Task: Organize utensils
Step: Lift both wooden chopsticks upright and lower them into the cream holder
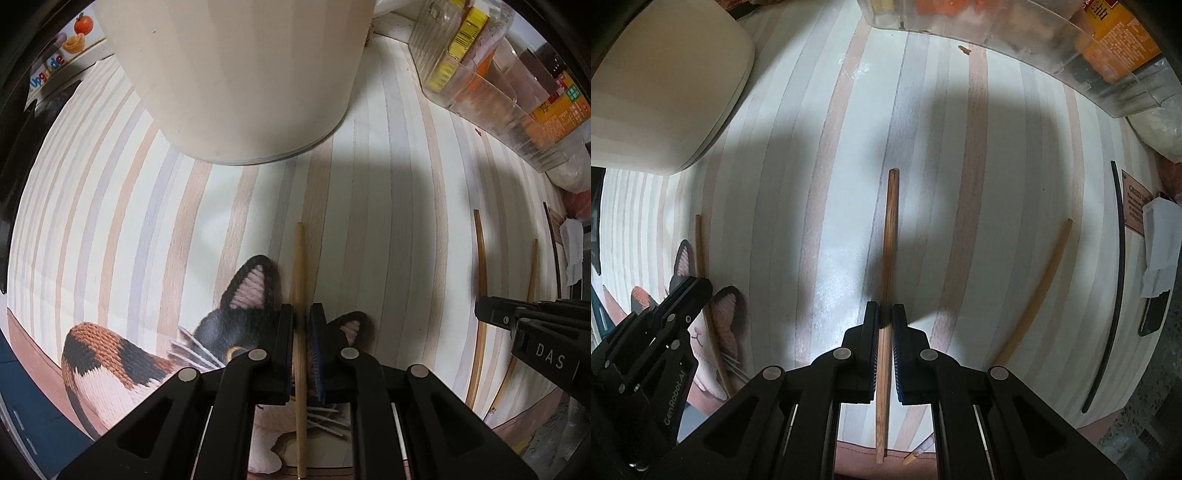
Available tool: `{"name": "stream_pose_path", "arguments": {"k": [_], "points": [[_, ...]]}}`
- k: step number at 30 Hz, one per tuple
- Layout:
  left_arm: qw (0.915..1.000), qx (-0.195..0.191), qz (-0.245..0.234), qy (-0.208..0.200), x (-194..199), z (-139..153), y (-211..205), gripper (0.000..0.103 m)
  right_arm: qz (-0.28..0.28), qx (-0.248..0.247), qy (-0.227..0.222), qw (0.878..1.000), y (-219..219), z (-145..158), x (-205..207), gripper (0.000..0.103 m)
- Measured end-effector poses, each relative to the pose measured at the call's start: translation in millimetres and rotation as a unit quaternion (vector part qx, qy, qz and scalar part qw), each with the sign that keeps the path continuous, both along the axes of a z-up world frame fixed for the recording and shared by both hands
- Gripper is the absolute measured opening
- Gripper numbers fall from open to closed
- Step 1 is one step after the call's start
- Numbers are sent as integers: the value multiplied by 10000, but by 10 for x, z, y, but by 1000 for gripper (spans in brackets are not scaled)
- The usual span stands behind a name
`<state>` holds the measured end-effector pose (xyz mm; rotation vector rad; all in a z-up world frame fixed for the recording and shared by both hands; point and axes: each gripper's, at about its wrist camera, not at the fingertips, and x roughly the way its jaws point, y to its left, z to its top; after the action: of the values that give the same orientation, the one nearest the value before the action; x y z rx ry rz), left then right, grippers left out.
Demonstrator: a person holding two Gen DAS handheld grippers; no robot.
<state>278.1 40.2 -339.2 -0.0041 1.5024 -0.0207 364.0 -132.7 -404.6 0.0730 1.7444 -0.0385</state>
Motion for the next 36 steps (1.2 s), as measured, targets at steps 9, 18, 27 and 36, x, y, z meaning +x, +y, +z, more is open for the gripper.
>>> {"name": "stream_pose_path", "arguments": {"k": [9, 18, 27, 36], "points": [[9993, -8, 99, -348, -88, 239, -131, 4, -177, 226, -552, 9981, -33, 155, -258, 7], [9926, -250, 165, -1179, -272, 957, 40, 4, -181, 643, -1528, 9860, -46, 801, -494, 6], [9679, -680, 157, -2413, -184, 2114, 139, 3, -209, 1219, -2897, 9491, -6, 1981, -342, 6], [9306, -1135, 31, -3479, 292, 3390, 164, 3, -126, 1595, -4301, 8885, 51, 3420, 272, 6]]}}
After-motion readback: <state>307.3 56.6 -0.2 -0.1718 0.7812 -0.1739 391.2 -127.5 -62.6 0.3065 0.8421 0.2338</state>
